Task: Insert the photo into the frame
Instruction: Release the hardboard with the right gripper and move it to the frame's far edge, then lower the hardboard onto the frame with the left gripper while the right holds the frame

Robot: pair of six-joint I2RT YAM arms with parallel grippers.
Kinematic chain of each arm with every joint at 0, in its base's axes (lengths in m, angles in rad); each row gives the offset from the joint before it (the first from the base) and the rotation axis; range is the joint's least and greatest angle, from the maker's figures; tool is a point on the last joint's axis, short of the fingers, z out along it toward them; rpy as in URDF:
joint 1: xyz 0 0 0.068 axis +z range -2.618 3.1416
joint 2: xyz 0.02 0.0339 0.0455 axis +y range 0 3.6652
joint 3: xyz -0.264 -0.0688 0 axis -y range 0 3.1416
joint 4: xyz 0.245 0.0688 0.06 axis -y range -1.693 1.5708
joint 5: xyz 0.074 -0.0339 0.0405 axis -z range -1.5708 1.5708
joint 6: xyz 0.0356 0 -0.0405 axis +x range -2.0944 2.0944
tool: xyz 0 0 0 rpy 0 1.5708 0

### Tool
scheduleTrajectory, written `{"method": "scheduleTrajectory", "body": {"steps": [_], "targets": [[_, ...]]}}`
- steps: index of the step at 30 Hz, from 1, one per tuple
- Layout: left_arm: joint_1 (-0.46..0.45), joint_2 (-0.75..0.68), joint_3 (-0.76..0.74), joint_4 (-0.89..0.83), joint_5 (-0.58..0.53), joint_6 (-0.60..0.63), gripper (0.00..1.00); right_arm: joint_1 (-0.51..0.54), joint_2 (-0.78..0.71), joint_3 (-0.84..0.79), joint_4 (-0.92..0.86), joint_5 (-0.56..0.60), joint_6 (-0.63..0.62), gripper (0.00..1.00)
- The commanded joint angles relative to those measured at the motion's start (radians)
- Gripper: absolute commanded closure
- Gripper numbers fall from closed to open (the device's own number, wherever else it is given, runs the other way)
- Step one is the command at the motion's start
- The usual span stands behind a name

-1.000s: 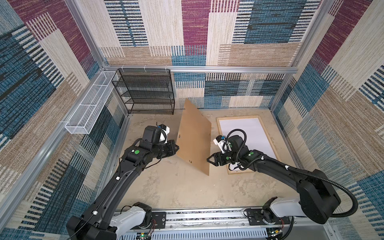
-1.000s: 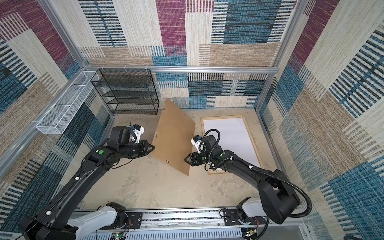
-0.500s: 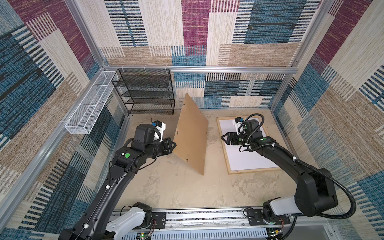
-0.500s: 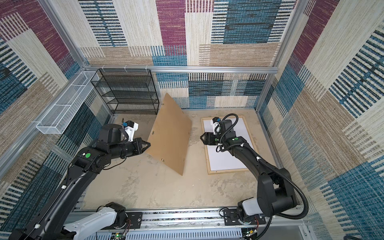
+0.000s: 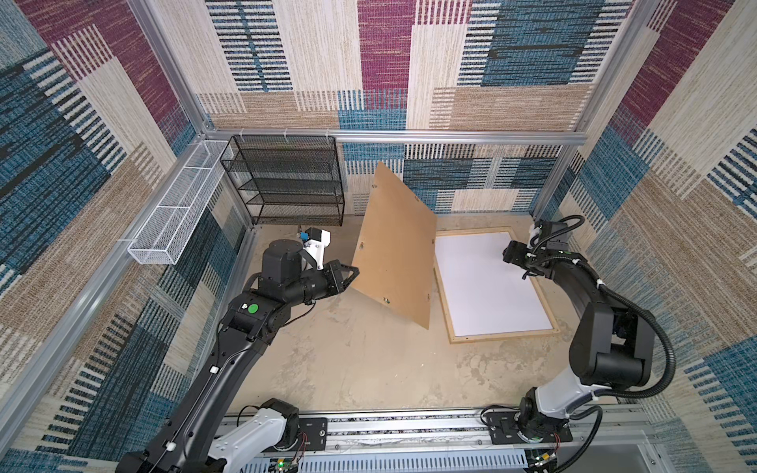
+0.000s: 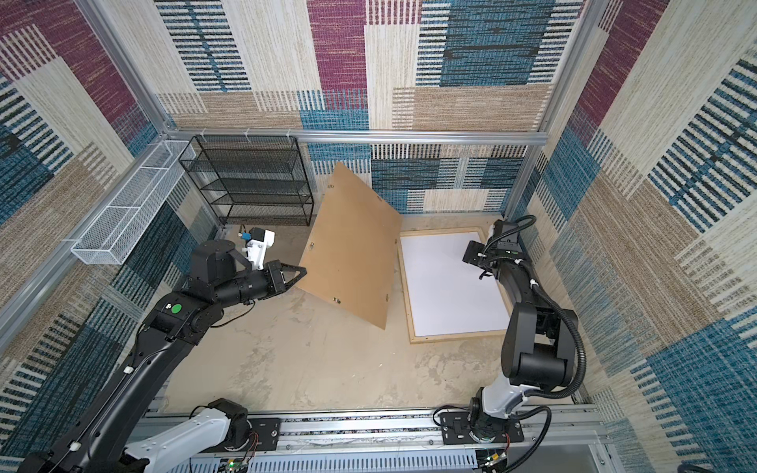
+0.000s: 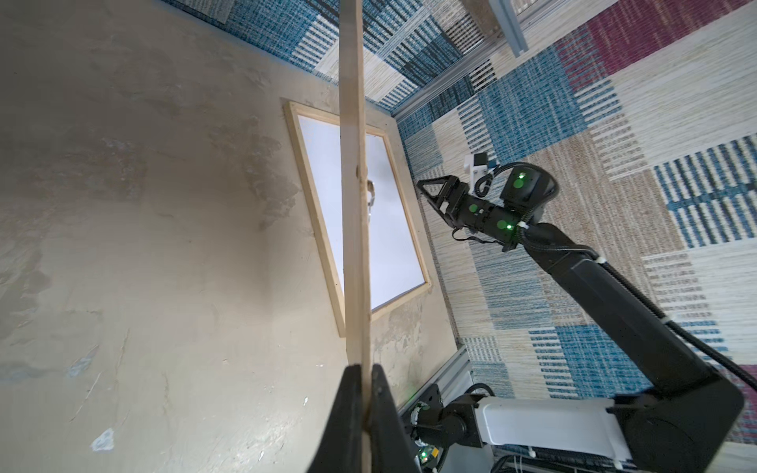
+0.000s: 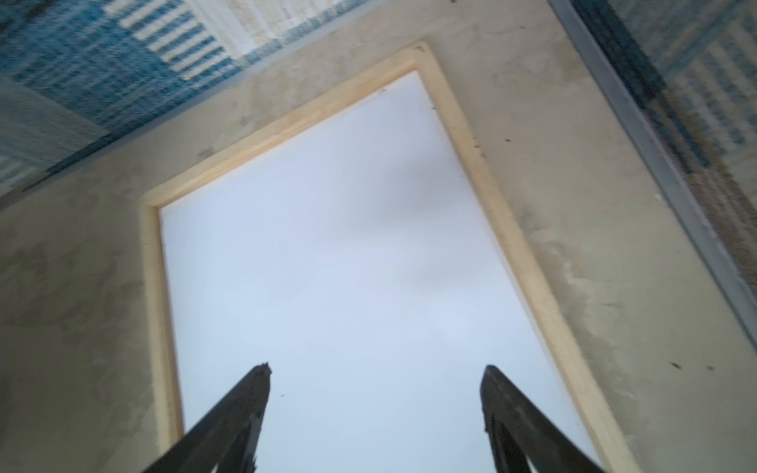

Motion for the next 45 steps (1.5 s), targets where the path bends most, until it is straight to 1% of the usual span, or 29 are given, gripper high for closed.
{"method": "scheduleTrajectory", "body": {"steps": [1,5,9,11,12,13,16,19,22,27,30,32,36,38,41,43,45], "targets": [[0.001,0.001,-0.011,0.211,0.073,-0.047,1.00,-0.058,0.059,0.027,-0.029,0.056,-0.035,0.17],[0.001,0.005,-0.041,0.294,0.089,-0.089,1.00,-0.143,0.175,0.072,-0.022,-0.007,-0.056,0.16],[0.001,0.006,-0.091,0.373,0.096,-0.125,1.00,-0.182,0.239,0.091,-0.008,-0.037,-0.077,0.16],[0.002,0.009,-0.119,0.412,0.096,-0.148,1.00,-0.202,0.265,0.098,0.001,-0.080,-0.087,0.17],[0.001,0.012,-0.131,0.428,0.128,-0.158,1.00,-0.208,0.274,0.101,0.002,-0.102,-0.092,0.17],[0.001,0.013,-0.144,0.447,0.132,-0.168,1.00,-0.214,0.282,0.103,0.004,-0.119,-0.094,0.18],[0.001,0.017,-0.166,0.476,0.133,-0.176,1.00,-0.217,0.291,0.098,0.010,-0.168,-0.102,0.22],[0.001,0.023,-0.167,0.475,0.127,-0.167,1.00,-0.217,0.288,0.080,0.020,-0.244,-0.100,0.30],[0.001,0.029,-0.174,0.484,0.128,-0.170,1.00,-0.215,0.274,0.050,0.037,-0.284,-0.099,0.35],[0.001,0.042,-0.193,0.498,0.129,-0.178,1.00,-0.188,0.261,0.002,0.056,-0.308,-0.098,0.46],[0.001,0.043,-0.205,0.499,0.125,-0.178,1.00,-0.157,0.255,-0.024,0.066,-0.293,-0.100,0.49],[0.001,0.045,-0.208,0.494,0.123,-0.175,1.00,-0.143,0.248,-0.040,0.076,-0.293,-0.099,0.54],[0.001,0.036,-0.223,0.474,0.122,-0.173,1.00,-0.099,0.236,-0.065,0.083,-0.295,-0.096,0.67],[0.001,0.010,-0.240,0.442,0.112,-0.168,1.00,-0.068,0.232,-0.074,0.084,-0.296,-0.092,0.70],[0.001,-0.041,-0.261,0.387,0.052,-0.160,1.00,-0.026,0.216,-0.104,0.101,-0.298,-0.076,0.72],[0.001,-0.075,-0.287,0.370,0.024,-0.171,1.00,-0.006,0.198,-0.127,0.115,-0.316,-0.065,0.75],[0.002,-0.104,-0.323,0.387,0.000,-0.201,1.00,0.017,0.177,-0.148,0.131,-0.329,-0.061,0.79]]}}
